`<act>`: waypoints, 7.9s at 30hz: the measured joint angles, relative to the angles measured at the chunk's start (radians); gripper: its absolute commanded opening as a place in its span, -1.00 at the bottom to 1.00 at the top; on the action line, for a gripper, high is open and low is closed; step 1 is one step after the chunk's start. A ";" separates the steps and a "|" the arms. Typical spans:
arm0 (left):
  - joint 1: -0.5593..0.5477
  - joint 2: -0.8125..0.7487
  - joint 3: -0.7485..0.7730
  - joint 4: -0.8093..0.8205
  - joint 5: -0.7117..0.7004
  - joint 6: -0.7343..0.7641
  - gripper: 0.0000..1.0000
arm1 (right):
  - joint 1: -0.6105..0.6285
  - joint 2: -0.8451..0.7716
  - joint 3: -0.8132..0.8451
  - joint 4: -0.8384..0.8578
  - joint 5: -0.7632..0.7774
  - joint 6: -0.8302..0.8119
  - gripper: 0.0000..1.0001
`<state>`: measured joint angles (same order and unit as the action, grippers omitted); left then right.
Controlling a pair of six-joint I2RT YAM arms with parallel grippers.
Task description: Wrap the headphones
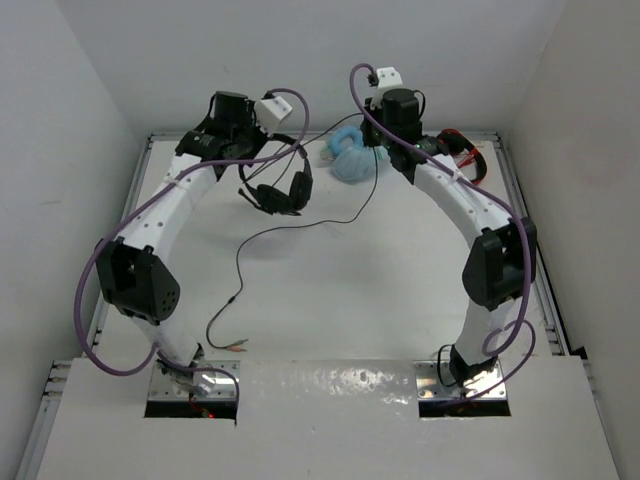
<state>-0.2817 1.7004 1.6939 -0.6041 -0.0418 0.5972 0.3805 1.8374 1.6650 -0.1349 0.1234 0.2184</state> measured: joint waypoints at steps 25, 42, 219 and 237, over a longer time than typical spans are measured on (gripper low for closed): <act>-0.010 0.028 0.621 -0.317 0.219 -0.438 -1.00 | 0.035 0.112 -0.349 0.577 -0.331 0.400 0.07; 0.003 0.112 0.758 -0.306 0.134 -0.679 -1.00 | 0.211 0.323 -0.312 0.598 -0.107 0.438 -0.33; 0.079 0.166 0.813 -0.306 0.560 -0.678 -1.00 | 0.307 0.339 -0.280 0.118 0.338 0.307 -0.71; 0.295 0.253 0.693 -0.066 0.188 -0.874 -1.00 | 0.457 0.190 -0.447 0.097 -0.185 0.048 -1.00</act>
<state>0.0135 1.9533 2.3871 -0.6697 0.1467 -0.2771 0.8375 2.0270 1.2179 -0.0383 -0.0616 0.2661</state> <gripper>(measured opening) 0.103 0.024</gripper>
